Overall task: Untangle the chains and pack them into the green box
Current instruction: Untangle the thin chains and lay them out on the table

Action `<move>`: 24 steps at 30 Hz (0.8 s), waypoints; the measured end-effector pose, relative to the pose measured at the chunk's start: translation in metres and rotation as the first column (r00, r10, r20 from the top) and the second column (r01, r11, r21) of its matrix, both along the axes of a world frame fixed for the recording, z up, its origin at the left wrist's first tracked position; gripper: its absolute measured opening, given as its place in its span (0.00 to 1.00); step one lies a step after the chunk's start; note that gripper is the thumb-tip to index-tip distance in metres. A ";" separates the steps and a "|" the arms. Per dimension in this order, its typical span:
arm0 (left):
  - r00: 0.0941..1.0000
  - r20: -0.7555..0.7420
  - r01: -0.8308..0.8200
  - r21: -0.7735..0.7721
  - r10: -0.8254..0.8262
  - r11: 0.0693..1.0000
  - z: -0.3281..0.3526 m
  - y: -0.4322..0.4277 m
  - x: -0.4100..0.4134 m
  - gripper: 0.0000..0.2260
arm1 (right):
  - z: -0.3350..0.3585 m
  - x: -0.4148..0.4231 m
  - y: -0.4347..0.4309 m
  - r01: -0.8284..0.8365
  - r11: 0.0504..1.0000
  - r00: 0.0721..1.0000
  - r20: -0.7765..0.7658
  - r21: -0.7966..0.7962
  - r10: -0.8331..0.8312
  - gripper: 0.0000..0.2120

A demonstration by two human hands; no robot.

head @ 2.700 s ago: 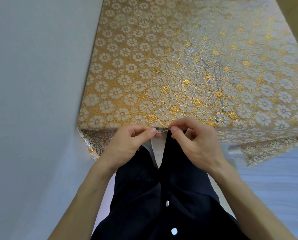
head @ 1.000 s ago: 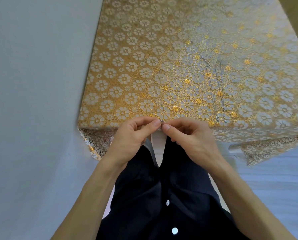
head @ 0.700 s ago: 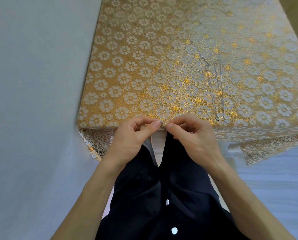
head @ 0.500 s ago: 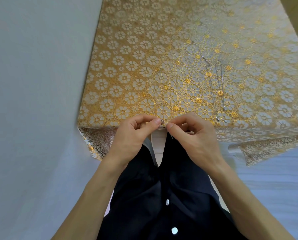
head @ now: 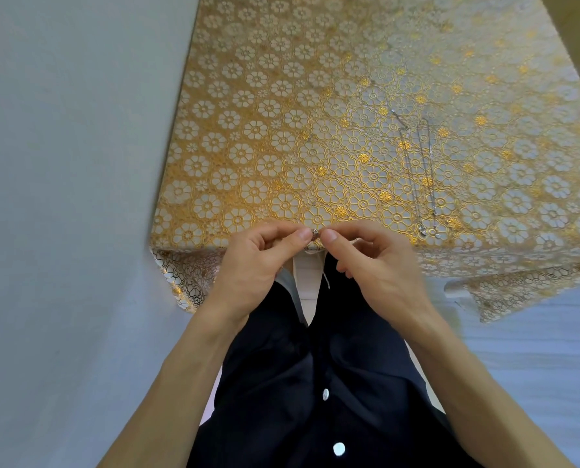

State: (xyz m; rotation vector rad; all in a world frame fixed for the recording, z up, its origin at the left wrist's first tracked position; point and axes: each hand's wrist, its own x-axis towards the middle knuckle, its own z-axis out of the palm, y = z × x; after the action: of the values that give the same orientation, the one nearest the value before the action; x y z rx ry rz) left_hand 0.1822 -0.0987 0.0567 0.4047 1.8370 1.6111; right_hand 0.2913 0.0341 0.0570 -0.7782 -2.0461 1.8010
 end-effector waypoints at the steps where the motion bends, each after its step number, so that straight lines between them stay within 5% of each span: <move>1: 1.000 0.004 0.008 -0.001 -0.008 1.000 0.001 0.000 0.001 0.07 | 0.001 -0.001 0.000 -0.014 0.999 1.000 -0.003 -0.043 0.014 0.02; 11: 0.999 0.032 -0.004 0.017 0.004 1.000 0.006 0.000 0.003 0.07 | -0.004 -0.002 0.010 -0.081 0.919 0.988 0.089 -0.385 0.125 0.08; 18: 0.998 0.055 -0.013 0.010 0.012 1.000 0.006 0.002 0.001 0.08 | -0.004 -0.004 0.007 -0.093 0.897 0.992 0.041 -0.433 0.123 0.04; 24: 1.000 0.023 0.012 -0.029 -0.011 1.000 0.004 -0.001 -0.001 0.12 | -0.001 -0.006 0.006 -0.019 0.946 0.998 0.050 -0.325 0.037 0.07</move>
State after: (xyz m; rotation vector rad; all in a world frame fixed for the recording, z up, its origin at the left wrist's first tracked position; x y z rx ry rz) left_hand 0.1812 -0.0994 0.0607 0.3814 1.8357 1.5733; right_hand 0.2857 0.0406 0.0558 -0.8979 -1.8219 2.1895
